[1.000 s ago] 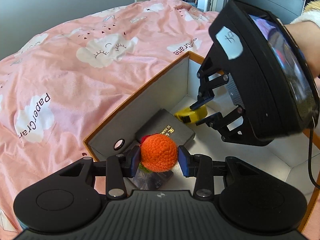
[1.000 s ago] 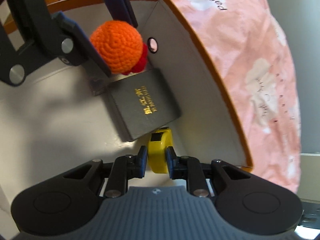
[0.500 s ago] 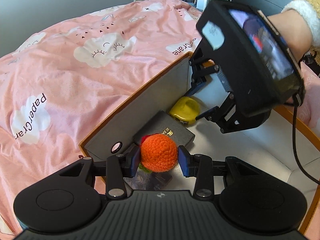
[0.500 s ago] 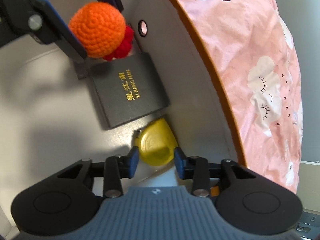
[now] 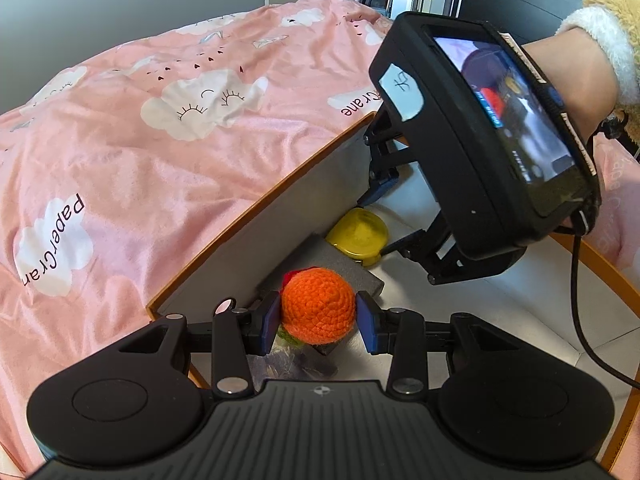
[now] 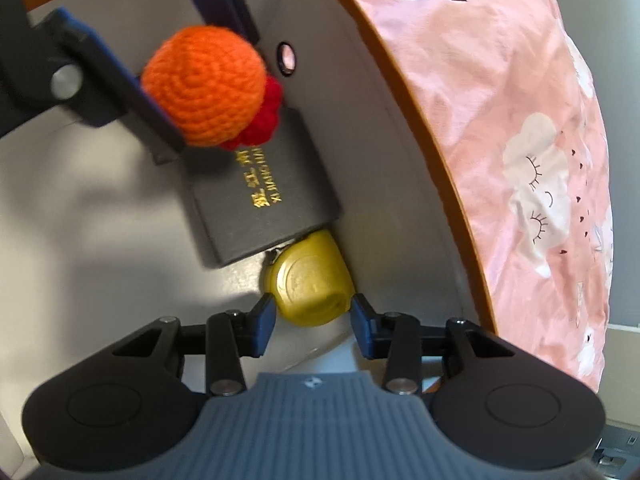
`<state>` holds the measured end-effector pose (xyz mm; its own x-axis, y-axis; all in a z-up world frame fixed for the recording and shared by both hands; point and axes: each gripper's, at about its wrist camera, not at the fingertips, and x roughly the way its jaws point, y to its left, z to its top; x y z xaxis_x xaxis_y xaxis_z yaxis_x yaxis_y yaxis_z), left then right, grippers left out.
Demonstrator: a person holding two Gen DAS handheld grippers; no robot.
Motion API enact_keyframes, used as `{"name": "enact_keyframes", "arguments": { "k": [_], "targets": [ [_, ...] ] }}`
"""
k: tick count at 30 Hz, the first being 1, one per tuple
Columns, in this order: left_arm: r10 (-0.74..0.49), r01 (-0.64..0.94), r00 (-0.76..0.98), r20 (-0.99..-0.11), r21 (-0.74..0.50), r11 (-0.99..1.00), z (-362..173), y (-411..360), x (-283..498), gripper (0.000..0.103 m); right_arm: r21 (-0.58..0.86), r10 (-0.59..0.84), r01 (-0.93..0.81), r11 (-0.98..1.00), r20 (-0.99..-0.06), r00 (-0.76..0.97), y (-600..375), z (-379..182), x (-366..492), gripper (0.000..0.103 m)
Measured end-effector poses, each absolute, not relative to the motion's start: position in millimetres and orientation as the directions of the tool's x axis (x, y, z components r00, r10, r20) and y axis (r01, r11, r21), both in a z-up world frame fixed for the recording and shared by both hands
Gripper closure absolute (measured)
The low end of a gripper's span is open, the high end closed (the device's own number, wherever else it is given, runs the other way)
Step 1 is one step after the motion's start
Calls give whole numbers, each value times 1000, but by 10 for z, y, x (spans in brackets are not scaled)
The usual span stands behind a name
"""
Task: Organize objects
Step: 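Lower the orange ball into the orange box and open the left gripper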
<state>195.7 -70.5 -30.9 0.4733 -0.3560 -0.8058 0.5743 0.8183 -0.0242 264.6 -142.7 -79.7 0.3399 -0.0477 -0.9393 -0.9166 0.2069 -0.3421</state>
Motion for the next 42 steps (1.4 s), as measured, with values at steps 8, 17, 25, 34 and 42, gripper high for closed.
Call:
{"name": "enact_keyframes", "arguments": {
  "k": [8, 17, 25, 34, 42],
  "targets": [
    [-369, 601, 468, -803, -17, 799, -300, -820, 1963, 57, -371, 22, -896, 245, -922, 388, -1494, -522, 2574, 61],
    [-373, 683, 452, -810, 45, 729, -368, -1226, 2017, 57, -370, 99, -654, 660, -820, 564, -1921, 330, 2630, 57],
    [-354, 767, 422, -835, 119, 631, -598, -1629, 2046, 57, -240, 123, -535, 810, -823, 555, -2161, 227, 2421, 57],
    [-312, 824, 417, -854, 211, 526, -796, -1846, 2029, 53, -212, 137, -521, 827, -822, 552, -2286, 55, 2424, 56],
    [-275, 826, 419, -866, 237, 511, -930, -1804, 1947, 40, -196, 150, -519, 832, -822, 550, -2318, 28, 2413, 53]
  ]
}}
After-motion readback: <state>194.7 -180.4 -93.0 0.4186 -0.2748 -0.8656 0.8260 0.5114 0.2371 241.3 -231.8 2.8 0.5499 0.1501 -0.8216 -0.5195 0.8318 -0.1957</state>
